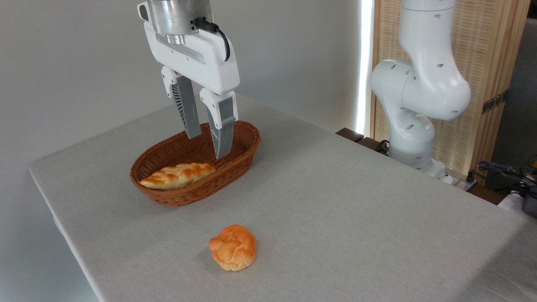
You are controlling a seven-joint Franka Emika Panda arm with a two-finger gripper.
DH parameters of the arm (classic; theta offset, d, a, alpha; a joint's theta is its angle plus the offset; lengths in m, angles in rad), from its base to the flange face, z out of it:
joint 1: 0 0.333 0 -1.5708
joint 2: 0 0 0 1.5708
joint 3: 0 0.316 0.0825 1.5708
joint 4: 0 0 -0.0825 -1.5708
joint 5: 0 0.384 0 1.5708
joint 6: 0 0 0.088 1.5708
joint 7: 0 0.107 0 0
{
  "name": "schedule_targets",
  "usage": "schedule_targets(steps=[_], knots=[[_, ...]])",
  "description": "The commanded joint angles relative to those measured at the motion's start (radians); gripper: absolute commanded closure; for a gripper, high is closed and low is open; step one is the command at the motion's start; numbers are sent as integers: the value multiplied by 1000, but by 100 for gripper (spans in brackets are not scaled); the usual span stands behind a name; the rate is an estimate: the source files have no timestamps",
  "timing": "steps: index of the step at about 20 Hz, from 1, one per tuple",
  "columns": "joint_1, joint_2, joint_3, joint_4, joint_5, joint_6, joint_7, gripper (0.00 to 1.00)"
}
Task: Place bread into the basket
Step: 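Move the open gripper from above the basket down toward the round bread roll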
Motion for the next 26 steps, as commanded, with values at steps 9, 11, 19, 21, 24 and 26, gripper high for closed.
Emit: schedule_targets(steps=[9, 11, 19, 21, 24, 26], knots=[[4, 1, 7, 18, -4, -25, 6, 0], [16, -2, 7, 12, -4, -2, 6, 0], [47, -96, 7, -214, -5, 208, 153, 0], [42, -120, 7, -299, -5, 292, 155, 0], [33, -137, 6, -427, -2, 441, 160, 0], [33, -131, 1, -479, 16, 498, 198, 0]])
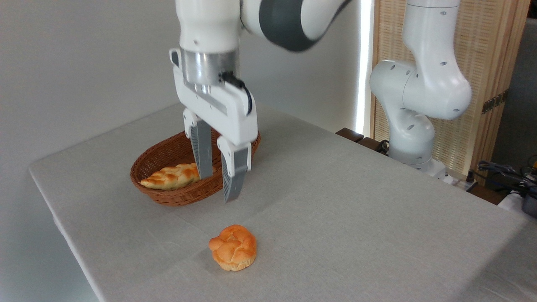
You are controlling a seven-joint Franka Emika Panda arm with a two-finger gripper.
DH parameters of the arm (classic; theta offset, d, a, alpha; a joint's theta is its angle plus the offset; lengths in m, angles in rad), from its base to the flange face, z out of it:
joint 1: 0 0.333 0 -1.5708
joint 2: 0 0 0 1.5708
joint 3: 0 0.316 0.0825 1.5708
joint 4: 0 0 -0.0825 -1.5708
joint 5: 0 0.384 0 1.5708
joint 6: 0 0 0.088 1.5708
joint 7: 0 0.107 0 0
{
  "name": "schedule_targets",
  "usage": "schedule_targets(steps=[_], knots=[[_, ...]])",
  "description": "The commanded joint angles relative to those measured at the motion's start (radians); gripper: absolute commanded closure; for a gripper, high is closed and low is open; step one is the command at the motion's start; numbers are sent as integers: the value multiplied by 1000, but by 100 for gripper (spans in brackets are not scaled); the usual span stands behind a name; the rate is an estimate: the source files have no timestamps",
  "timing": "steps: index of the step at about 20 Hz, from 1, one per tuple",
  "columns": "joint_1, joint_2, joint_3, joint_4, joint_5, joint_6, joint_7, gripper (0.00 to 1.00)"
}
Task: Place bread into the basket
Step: 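Move the open gripper from above the basket down toward the round bread roll, then lower the gripper around the round bread roll and close on it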
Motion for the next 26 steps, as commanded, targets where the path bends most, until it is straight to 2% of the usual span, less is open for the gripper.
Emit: schedule_targets(steps=[1, 3, 4, 8, 12, 13, 14, 15, 16, 24, 26], knots=[[-8, -26, 3, -136, 51, 114, 79, 0], [-8, 6, 3, -164, 126, 163, 100, 0], [-10, 27, 3, -171, 146, 203, 99, 0], [-10, 79, 2, -201, 150, 315, 99, 0], [-10, 96, 2, -204, 153, 332, 100, 0], [-10, 99, 2, -204, 153, 334, 100, 11], [-10, 99, 2, -204, 151, 332, 100, 35], [-10, 99, 2, -204, 151, 332, 99, 54], [-10, 99, 2, -202, 151, 334, 100, 64], [-8, 101, 3, -202, 153, 324, 97, 65], [-7, 101, 6, -199, 150, 323, 91, 69]])
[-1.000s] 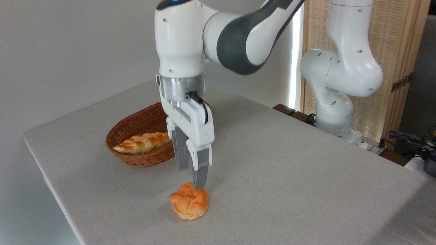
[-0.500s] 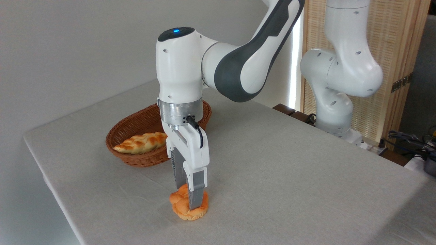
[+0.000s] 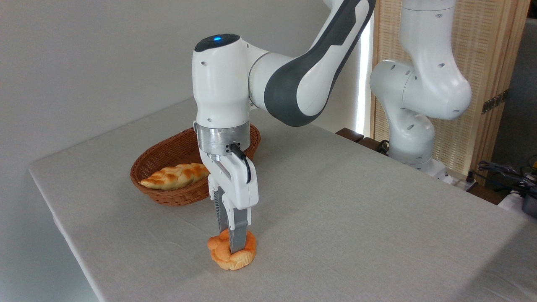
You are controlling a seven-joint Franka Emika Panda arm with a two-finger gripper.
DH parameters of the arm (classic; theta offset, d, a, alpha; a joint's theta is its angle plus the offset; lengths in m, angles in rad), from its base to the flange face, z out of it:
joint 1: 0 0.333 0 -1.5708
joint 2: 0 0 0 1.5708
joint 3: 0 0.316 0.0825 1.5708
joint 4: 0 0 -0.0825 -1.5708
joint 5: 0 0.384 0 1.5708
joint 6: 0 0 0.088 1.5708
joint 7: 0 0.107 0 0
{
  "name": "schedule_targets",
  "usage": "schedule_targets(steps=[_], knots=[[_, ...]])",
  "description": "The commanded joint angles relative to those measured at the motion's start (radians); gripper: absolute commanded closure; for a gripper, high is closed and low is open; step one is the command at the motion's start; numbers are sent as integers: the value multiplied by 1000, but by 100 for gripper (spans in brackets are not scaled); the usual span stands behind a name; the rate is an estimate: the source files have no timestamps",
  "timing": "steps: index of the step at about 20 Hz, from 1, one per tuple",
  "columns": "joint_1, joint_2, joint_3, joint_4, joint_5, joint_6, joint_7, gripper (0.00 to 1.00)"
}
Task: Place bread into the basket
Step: 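Lower the gripper around the round bread roll and close on it, then lift the held bread roll and carry it over the wicker basket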
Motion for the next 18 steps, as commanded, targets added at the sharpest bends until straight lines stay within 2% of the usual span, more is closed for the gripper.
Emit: schedule_targets(steps=[1, 4, 7, 9, 11, 13, 14, 15, 17, 18], knots=[[-3, 3, 9, 2, 10, 13, 4, 69], [-3, -27, 9, 53, -28, -54, 1, 69], [-6, -75, 2, 151, -113, -251, -6, 68], [-9, -107, -6, 208, -125, -397, -15, 67], [-18, -161, -44, 214, -146, -505, -38, 67], [-25, -213, -110, 208, -165, -591, -84, 67], [-38, -230, -145, 205, -168, -620, -133, 65], [-66, -236, -171, 202, -173, -628, -196, 54], [-127, -231, -222, 171, -176, -619, -314, 53], [-144, -228, -256, 155, -182, -610, -351, 48]])
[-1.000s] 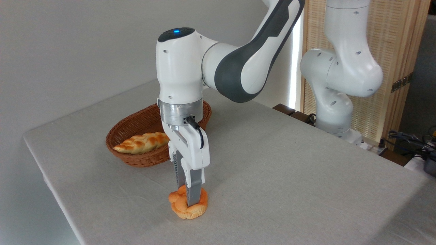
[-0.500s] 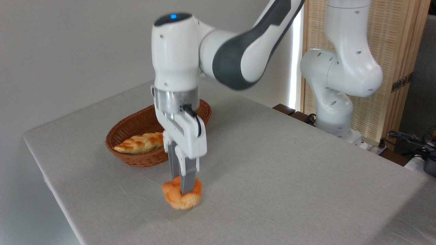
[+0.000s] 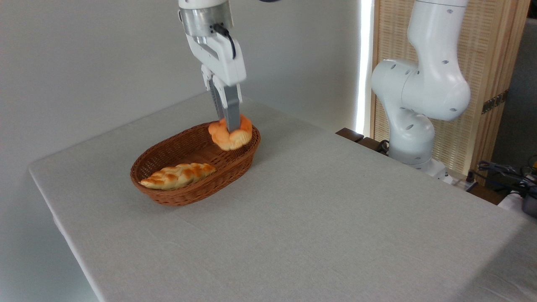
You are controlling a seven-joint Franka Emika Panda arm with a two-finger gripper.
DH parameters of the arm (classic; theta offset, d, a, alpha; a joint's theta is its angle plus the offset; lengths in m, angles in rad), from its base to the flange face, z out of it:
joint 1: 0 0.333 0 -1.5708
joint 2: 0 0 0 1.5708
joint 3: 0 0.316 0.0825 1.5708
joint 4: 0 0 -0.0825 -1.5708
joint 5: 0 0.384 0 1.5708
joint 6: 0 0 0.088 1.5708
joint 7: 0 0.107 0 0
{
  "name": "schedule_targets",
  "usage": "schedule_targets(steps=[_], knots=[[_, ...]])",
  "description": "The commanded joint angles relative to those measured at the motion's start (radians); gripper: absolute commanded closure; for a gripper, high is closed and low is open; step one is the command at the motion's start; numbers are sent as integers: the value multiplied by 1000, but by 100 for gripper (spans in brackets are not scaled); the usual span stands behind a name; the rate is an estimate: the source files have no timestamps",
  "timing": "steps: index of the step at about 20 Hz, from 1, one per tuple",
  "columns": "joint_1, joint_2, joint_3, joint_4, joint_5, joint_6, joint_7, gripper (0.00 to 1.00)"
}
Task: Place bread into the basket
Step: 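Lift the held bread roll and carry it over the wicker basket, then lower the bread roll into the basket beside the braided loaf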
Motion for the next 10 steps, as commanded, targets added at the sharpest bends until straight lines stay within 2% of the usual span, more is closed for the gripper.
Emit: schedule_targets(steps=[1, 3, 4, 7, 10], knots=[[-68, 4, -98, -65, -29, 18, -148, 35], [-68, 5, -144, -91, -42, 68, -200, 8], [-68, 7, -149, -104, -42, 99, -234, 0], [-71, 19, -161, -130, -71, 191, -267, 0], [-71, 22, -162, -150, -76, 243, -287, 0]])
